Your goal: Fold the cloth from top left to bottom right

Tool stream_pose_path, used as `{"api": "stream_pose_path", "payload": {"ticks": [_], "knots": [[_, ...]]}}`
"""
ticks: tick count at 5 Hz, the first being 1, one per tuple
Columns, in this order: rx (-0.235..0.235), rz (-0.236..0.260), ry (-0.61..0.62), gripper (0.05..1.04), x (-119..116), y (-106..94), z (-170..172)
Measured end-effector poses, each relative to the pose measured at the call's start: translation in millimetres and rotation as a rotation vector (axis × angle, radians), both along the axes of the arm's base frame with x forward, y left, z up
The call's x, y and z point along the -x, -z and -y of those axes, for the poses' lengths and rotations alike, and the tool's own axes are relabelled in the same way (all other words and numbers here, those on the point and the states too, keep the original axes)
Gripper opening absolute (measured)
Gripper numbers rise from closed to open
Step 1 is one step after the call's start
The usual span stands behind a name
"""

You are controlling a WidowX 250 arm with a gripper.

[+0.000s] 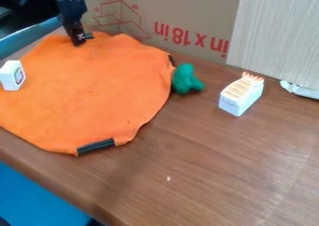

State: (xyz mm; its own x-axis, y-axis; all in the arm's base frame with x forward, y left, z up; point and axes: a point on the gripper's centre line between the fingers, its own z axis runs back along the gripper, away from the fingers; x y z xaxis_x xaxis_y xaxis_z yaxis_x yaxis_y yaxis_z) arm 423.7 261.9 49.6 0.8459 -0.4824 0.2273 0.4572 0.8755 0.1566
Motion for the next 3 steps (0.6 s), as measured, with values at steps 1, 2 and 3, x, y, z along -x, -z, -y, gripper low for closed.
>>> {"api": "stream_pose_path", "payload": {"ticks": [1,2,3], "knots": [[0.032,0.013,0.027,0.089,7.1,-6.5,8.9],[0.048,0.059,0.05,0.064,26.2,-26.6,11.8],[0.063,0.095,0.067,0.062,46.2,-41.9,19.9]]}}
